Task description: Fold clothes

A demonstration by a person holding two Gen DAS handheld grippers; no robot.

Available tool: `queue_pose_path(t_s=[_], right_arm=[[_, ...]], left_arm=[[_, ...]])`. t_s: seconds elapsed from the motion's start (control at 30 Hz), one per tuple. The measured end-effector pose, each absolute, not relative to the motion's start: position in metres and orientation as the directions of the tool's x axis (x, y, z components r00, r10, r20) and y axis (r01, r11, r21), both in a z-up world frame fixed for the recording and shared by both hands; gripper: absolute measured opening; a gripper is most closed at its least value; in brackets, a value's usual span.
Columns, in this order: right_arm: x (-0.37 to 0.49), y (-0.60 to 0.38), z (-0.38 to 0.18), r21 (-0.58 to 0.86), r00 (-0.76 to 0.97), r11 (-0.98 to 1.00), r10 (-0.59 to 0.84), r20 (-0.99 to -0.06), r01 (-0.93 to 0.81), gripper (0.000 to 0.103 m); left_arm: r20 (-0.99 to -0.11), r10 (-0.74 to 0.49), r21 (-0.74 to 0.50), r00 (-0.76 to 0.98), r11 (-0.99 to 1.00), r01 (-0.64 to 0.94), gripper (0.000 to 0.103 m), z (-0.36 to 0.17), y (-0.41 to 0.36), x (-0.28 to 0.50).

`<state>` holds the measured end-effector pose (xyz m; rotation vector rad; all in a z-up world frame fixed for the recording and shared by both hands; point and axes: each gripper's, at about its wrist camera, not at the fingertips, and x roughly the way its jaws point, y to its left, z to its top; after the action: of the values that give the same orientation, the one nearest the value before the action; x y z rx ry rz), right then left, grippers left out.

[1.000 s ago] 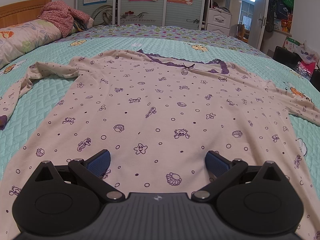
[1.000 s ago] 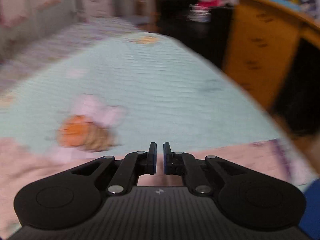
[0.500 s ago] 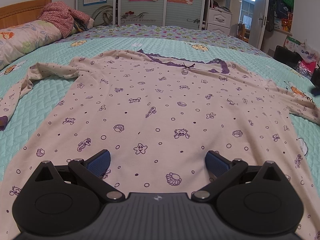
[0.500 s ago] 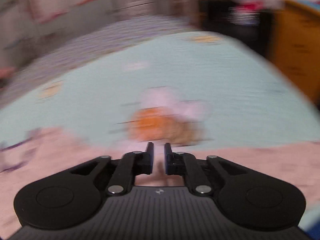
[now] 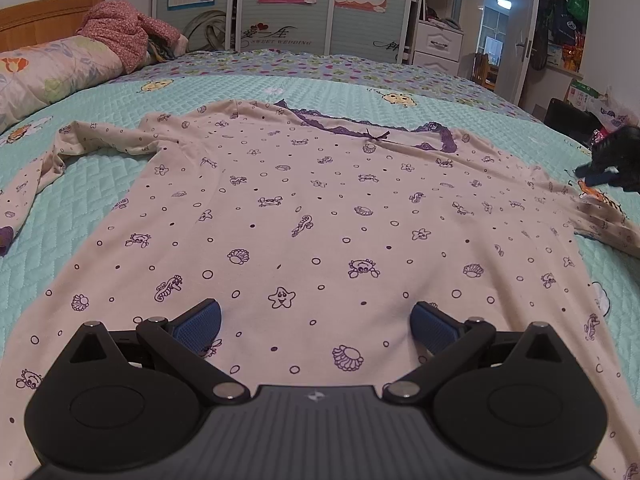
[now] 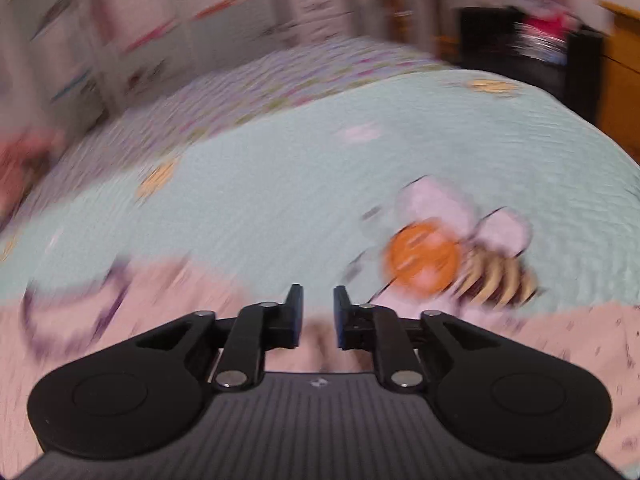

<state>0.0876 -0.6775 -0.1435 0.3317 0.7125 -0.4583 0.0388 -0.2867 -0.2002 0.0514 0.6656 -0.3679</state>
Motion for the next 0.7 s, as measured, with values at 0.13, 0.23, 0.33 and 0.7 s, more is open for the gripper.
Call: queue_pose_path(t_s=[0.13, 0.23, 0.33, 0.7], right_arm=[[0.098, -0.644, -0.161, -0.057, 0.508, 0.862, -0.349, -0.787, 0.503, 0.053], [0.092, -0.641, -0.141, 0.024, 0.549, 0.842, -0.329, -0.769, 0.538, 0.053], [0.081, -0.639, -0.12, 0.005, 0.584, 0.841, -0.372, -0.722, 0.541, 0.053], [-0.024, -0.738, -0.145, -0.133, 0.536, 0.772, -0.543, -0.647, 0.621, 0.007]], left_arm=[[-0.616, -0.309, -0.059, 0.725, 0.935, 0.35, 0.103, -0.2, -0.289, 0.039], [-0.619, -0.301, -0.046, 0.726, 0.936, 0.349, 0.103, -0.201, -0.29, 0.039], [-0.617, -0.301, -0.047, 0.727, 0.936, 0.349, 0.103, -0.201, -0.29, 0.039], [-0.611, -0.297, -0.049, 0.734, 0.939, 0.34, 0.103, -0.201, -0.29, 0.038]])
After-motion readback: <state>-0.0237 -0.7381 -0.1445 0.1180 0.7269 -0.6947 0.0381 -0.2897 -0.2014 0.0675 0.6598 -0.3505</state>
